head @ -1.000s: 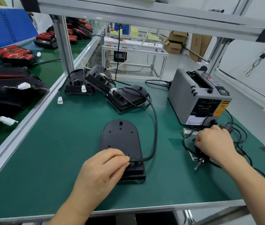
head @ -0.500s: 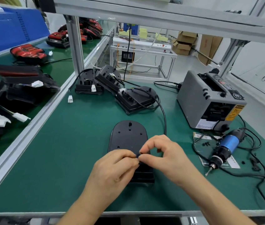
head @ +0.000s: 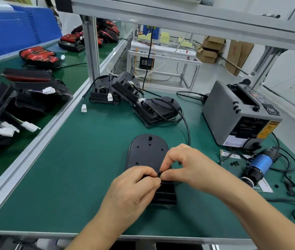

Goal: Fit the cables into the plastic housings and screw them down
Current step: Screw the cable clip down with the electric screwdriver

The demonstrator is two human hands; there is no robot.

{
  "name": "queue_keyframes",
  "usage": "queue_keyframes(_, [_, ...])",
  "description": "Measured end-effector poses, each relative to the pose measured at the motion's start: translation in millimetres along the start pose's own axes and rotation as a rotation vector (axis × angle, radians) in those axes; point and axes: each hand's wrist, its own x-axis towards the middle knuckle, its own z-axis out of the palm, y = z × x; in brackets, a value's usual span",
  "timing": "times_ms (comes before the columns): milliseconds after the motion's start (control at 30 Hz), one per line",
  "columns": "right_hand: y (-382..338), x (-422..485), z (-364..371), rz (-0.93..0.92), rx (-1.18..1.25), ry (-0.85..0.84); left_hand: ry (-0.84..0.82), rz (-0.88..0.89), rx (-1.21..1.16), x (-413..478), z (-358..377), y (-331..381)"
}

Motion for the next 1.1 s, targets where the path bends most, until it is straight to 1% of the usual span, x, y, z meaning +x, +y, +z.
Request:
queue_keyframes(133, [-3.1, 8.7, -6.4, 0.076, 0.116, -0.121, 0.0, 0.013, 0.001, -0.2, 0.3, -0.1])
queue_keyframes(233, [-2.8, 10.2, -7.4, 0.1, 0.232, -0.155, -0.006, 0.013, 0.002, -0.1, 0.5, -0.6])
queue_keyframes(467, [0.5, 0.7, 1.4, 0.13, 0.237, -0.057, -0.008, 0.015, -0.007, -0.3, 0.7, -1.1])
queue_keyframes(533, [1.9, 0.2, 2.5, 0.131, 0.255, -0.056, -0.01, 0.014, -0.007, -0.4, 0.9, -1.0])
queue_keyframes(767, [2.6, 11.9, -6.4, 0.152, 0.354, -0.241, -0.01, 0.01, 0.002, -0.4, 0.4, -0.8])
queue_keyframes(867, [1.4, 18.1, -10.2, 0.195, 0.373, -0.324, -0.011, 0.005, -0.007, 0.2, 0.0, -0.1])
queue_keyframes(1000, [-4.0, 27.6, -15.2, 0.234, 0.284, -0.434, -0.014, 0.013, -0.005, 0.1, -0.6, 0.3])
queue_keyframes(1100, [-7.7, 32.0, -17.5, 0.235, 0.251, -0.483, -0.013, 0.012, -0.001, -0.2, -0.5, 0.8])
